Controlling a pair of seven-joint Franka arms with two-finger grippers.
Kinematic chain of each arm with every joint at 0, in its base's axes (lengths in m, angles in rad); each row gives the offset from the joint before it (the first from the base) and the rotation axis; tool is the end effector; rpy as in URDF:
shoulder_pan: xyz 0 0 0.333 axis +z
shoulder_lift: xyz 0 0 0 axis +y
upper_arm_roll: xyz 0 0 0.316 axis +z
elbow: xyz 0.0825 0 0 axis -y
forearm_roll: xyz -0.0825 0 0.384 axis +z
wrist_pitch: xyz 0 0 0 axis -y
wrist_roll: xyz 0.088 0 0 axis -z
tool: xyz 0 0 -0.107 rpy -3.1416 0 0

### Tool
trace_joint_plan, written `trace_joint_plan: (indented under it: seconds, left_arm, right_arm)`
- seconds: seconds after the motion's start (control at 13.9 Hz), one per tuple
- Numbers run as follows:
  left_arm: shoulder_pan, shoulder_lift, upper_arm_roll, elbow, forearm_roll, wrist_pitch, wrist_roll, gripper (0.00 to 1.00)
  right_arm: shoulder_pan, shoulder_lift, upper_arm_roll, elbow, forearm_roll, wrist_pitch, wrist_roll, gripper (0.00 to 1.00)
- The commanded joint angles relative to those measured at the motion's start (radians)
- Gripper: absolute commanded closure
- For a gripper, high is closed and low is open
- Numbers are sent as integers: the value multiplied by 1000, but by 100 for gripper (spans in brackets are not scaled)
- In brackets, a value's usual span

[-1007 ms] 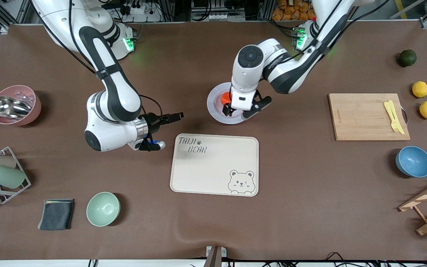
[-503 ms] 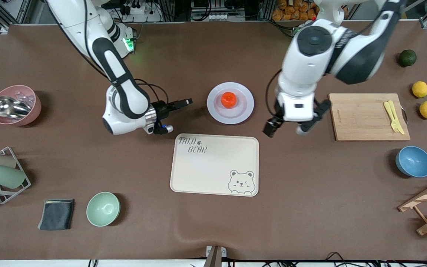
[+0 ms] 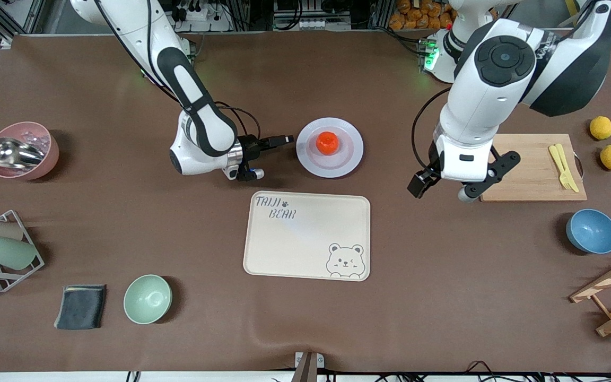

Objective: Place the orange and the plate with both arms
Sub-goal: 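Grip the plate rim with the right gripper while the left gripper withdraws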

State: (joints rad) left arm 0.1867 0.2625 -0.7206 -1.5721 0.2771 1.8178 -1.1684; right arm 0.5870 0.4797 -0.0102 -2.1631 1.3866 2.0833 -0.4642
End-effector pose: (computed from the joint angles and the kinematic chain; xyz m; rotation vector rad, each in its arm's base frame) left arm 0.5752 -0.2623 0.5243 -2.9735 -0.9109 -0.1671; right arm 0.4165 0.3295 0.1595 -2.1634 0.0660 0.5886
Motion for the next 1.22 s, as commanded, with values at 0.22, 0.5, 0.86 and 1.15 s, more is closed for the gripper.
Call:
trace_joint_plan:
  seconds: [0.22,0.5,0.86,1.15]
  left_arm:
    - [27,-19,-13,3,-42,-97,206,0]
    - [28,-14,-37,3,-84,-97,211,0]
    - [39,-20,-33,47,-85,-129,200,0]
    - [59,-22,-30,56,-38,-170,203,0]
  right_arm:
    - [57,8,-7,-34,155,43,-24,0]
    - [106,34,-7,-34,227,80,-82,0]
    - [148,53,-7,-34,296,83,-106,0]
    - [162,60,-7,-29,304,84,-108,0]
